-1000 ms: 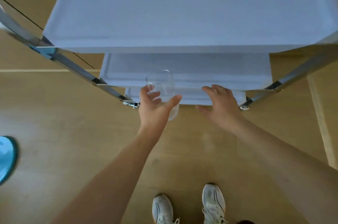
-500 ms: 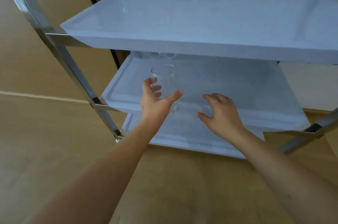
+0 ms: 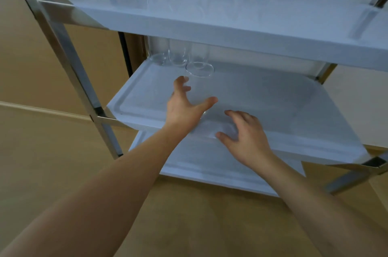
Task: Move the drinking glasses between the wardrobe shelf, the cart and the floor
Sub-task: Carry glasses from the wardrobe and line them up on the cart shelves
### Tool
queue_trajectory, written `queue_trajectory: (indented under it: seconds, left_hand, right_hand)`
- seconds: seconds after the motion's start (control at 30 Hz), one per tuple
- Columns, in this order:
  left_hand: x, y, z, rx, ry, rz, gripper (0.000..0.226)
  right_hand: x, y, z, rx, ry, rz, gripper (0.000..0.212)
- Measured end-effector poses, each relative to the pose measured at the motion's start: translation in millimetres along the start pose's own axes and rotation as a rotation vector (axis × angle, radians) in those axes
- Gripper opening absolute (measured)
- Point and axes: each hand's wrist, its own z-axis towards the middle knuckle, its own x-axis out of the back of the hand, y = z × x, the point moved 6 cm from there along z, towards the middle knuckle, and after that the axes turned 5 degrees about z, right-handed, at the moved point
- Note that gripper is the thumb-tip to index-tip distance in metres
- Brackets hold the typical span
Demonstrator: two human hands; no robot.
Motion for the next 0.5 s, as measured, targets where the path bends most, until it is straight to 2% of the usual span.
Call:
queue_trajectory:
  seconds: [0.1,0.17,0.23,0.33,0.5]
  left_hand:
    - [13.0,-2.7,6.6,-0.126,-0.070,0.270,0.106]
    - [29.5,-15.8,10.3,-0.204,-0.160,0.541,0.113]
    - [47.7,-37.7,16.7,-0.213,-0.207,0.754,0.103]
    - [66.6,-61.4,28.6,-0.168,-0.177,0.830,0.074]
    - [48.3,-59.2,56.3,-0.268,-0.350,1.009,0.061]
  right_hand:
    - [-3.4,-10.3,7.5,-0.005,0.013,0.035,0.071]
    - [-5.0,-18.9,13.6,-0.023,0.027,0.089,0.075]
    - [-7.9,-27.3,20.8,-0.045,0.044,0.154,0.079]
    - [-14.2,-40.0,33.5,-0.111,0.080,0.295,0.088]
    - [-19.2,-52.0,50.3,-0.128,0.150,0.436,0.109]
